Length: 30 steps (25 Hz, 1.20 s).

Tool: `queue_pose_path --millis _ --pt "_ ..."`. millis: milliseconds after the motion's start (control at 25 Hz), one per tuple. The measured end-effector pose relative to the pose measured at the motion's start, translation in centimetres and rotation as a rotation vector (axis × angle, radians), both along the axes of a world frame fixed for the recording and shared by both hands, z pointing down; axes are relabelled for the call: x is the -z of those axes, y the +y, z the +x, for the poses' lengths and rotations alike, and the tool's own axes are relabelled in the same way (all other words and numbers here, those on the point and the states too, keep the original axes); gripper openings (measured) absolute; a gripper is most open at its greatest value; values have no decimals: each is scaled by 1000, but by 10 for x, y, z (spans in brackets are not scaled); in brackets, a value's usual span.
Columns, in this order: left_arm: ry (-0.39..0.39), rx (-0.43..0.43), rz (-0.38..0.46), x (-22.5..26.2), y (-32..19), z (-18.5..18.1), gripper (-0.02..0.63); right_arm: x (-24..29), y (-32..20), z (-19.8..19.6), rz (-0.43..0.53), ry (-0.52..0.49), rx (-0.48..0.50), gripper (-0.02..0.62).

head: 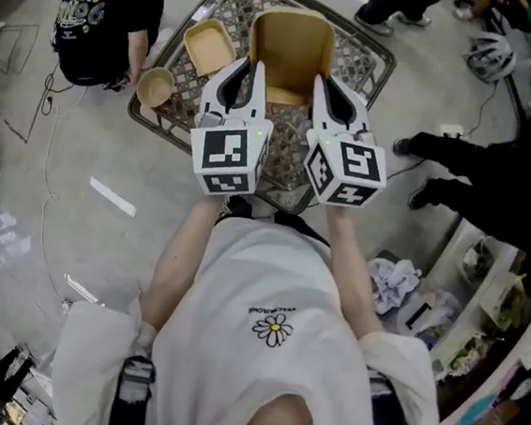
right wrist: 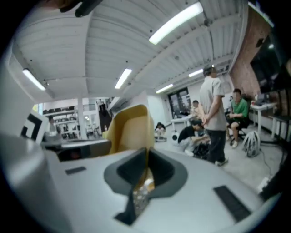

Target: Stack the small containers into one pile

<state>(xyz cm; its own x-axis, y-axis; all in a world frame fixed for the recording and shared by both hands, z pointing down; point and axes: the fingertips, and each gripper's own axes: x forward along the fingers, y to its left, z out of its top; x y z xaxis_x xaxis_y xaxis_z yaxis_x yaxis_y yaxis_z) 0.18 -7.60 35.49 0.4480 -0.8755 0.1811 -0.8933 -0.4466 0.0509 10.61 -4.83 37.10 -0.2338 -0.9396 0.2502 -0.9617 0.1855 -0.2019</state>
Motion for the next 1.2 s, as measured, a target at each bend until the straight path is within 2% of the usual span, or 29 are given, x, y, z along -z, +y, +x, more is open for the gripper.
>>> queue_pose_path --millis 200,360,680,840,1000,1080,1200 --pt "10 -42 179 71 8 17 41 63 15 16 180 -12 -93 43" --pt "22 -59 267 107 18 28 40 95 27 26 274 -27 -137 43" --pt "41 -87 282 125 19 32 40 109 32 29 310 -51 -170 43" --pt "10 -115 290 126 6 36 38 104 22 30 294 -90 -192 43" --pt "-24 -155 286 124 -16 41 38 99 6 33 277 -126 -234 43" --pt "-22 -173 257 118 -30 43 38 94 -4 34 262 -130 -254 43" --pt "-24 -236 245 109 -59 48 38 84 -30 37 240 -134 -302 43"
